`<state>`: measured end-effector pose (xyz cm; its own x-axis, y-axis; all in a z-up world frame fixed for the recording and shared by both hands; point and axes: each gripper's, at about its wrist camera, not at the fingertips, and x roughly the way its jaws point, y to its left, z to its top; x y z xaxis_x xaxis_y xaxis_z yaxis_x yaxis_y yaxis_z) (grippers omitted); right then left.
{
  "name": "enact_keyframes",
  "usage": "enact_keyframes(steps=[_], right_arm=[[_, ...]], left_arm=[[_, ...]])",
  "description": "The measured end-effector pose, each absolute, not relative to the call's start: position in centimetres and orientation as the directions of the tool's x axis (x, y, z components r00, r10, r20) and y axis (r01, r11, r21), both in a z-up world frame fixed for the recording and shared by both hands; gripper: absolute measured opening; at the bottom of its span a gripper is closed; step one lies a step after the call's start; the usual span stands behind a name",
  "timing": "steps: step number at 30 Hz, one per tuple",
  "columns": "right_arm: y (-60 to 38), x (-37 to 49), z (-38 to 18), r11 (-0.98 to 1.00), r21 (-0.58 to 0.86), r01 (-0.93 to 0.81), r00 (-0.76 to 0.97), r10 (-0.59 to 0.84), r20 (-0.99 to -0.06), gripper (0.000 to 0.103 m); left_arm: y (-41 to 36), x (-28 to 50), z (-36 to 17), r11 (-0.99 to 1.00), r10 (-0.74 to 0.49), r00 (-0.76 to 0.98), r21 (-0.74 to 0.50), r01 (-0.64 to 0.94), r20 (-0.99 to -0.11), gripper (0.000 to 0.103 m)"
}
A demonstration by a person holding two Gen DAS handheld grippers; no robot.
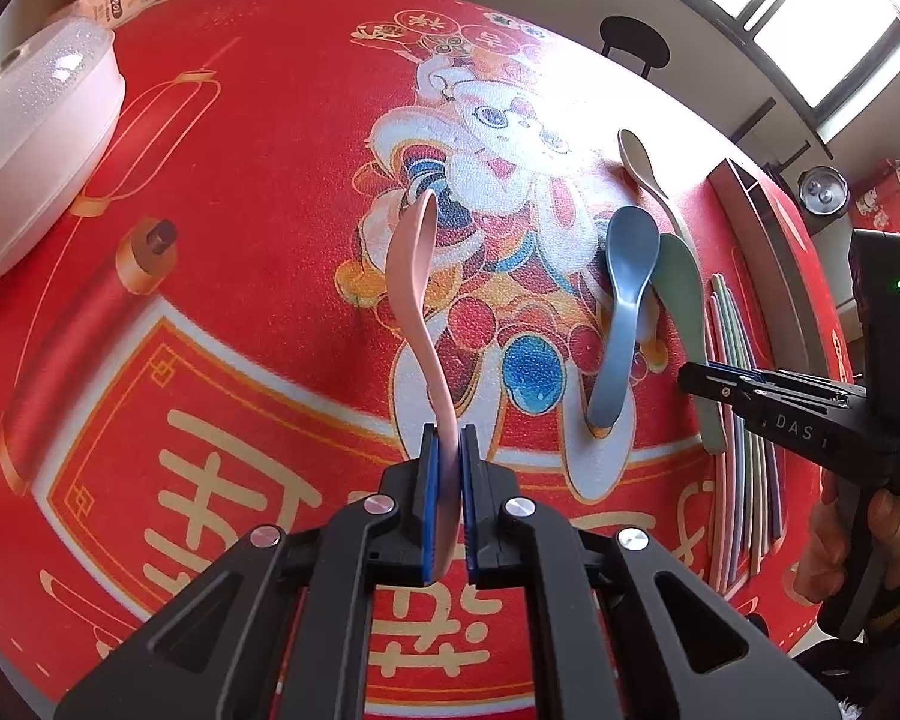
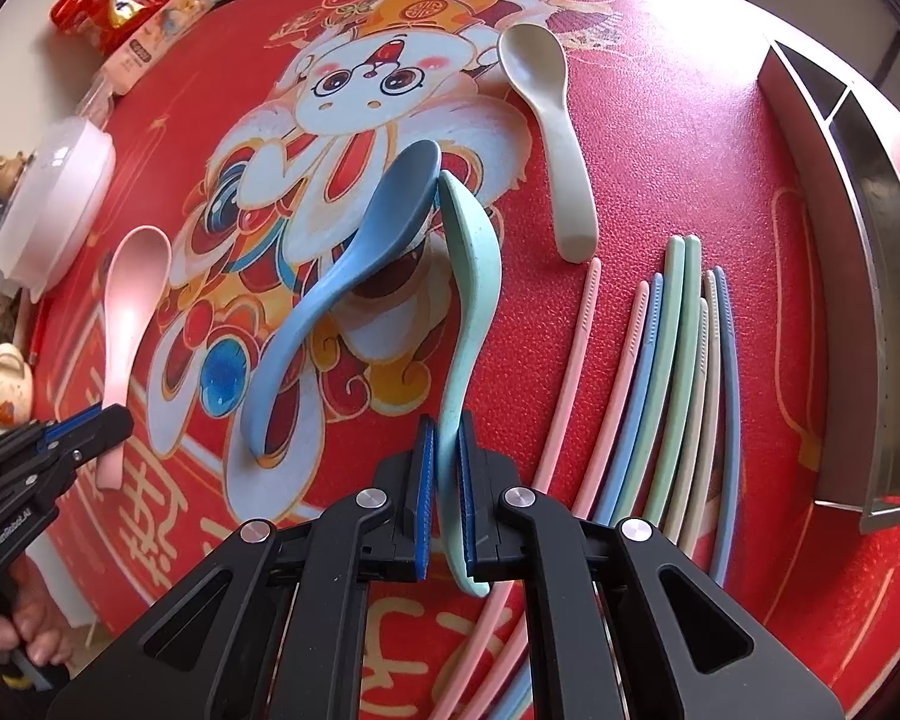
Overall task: Organize utensils
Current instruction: 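Grasp the green spoon handle with the right tool while the left holds the pink spoon, then carry both spoons to the steel caddy and release them inside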
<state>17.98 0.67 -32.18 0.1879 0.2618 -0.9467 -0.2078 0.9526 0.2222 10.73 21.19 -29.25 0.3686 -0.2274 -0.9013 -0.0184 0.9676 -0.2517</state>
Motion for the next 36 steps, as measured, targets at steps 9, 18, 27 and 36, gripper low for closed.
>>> enact_keyframes(steps=[9,18,27,36], right_arm=[[0.2,17.8,-31.4,0.935,0.283,-0.216,0.205,0.327,-0.922,0.007],[-2.0,18.0,-30.4,0.915,0.371,-0.155,0.232,0.399,-0.887,0.007],[-6.8,18.3,-28.6,0.896,0.439,-0.068,0.313,0.437,-0.843,0.007],[-16.7,20.0,-26.5,0.938,0.346,0.008,0.401,0.314,-0.861,0.007]], left_arm=[[21.2,11.0,-28.5,0.965,-0.237,0.381,-0.263,-0.018,-0.894,0.007],[19.8,12.3,-27.3,0.961,-0.261,0.386,-0.278,0.012,-0.885,0.007],[16.5,14.4,-26.0,0.951,-0.305,0.377,-0.301,0.071,-0.875,0.007],[8.4,19.5,-24.3,0.919,-0.392,0.364,-0.345,0.189,-0.845,0.007]])
